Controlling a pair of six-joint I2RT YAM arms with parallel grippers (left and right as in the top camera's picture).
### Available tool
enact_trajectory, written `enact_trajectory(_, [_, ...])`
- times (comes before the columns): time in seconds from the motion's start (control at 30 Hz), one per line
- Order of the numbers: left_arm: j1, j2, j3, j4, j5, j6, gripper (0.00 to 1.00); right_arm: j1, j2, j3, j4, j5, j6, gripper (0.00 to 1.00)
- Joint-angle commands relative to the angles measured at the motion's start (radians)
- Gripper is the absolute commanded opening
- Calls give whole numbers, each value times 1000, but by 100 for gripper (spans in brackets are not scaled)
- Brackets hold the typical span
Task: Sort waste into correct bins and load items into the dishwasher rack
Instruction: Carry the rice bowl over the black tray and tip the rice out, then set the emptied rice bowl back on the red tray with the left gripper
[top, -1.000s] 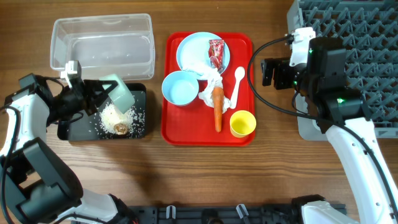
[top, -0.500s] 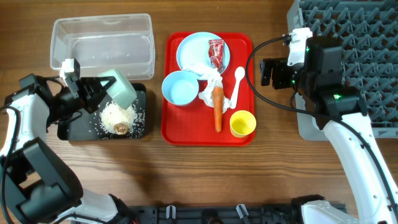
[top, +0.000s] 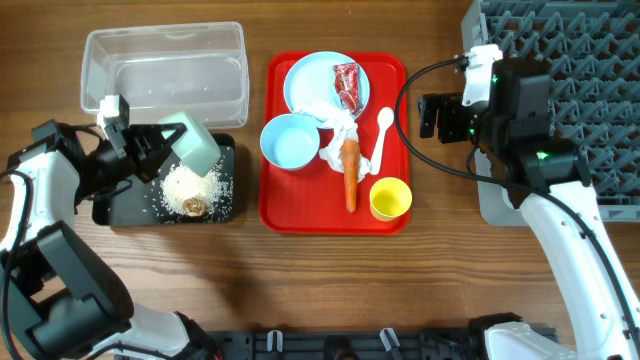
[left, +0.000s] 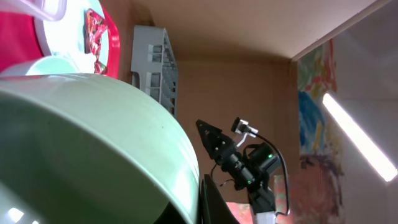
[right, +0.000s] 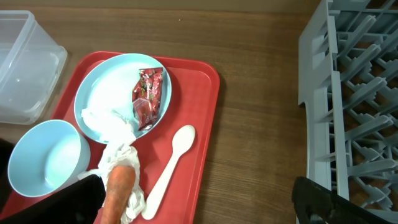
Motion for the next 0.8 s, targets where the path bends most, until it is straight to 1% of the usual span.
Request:
enact_trajectory(0.0, [1,-19,-6,-45,33,-3,4,-4,10,20,0,17,6,99])
enact_trajectory(0.07, [1,-19,-6,-53,23,3,4,-4,10,20,0,17,6,100])
enact_trajectory(0.1, [2,-19,-6,-34,-13,3,4,-4,10,20,0,17,6,100])
enact_trajectory(0.23, [6,-18,-6,48,-256,2,4,-4,10,20,0,17,6,100])
enact_trajectory(0.27, [6,-18,-6,47,-275,2,4,-4,10,20,0,17,6,100])
enact_trajectory(0.33, [1,-19,-6,39,-245,3,4,-4,10,20,-2,17,6,100])
enact_trajectory(0.37, [-4,-19,-6,32,-187,4,4,-4,10,20,-3,17,6,100])
enact_trajectory(0.43, [-13,-19,-6,29,-120,4,4,-4,10,20,-4,17,7,100])
enact_trajectory(0.47, [-23,-22,-5,32,-117,6,4,-4,10,20,-3,17,6,100])
enact_trajectory(0.6, [-64,-43,-5,41,-128,60,4,-4,10,20,-2,17,6,100])
enact_trajectory(0.77, [-158,-111,-4,79,-243,81,4,-4,10,20,0,17,7,100])
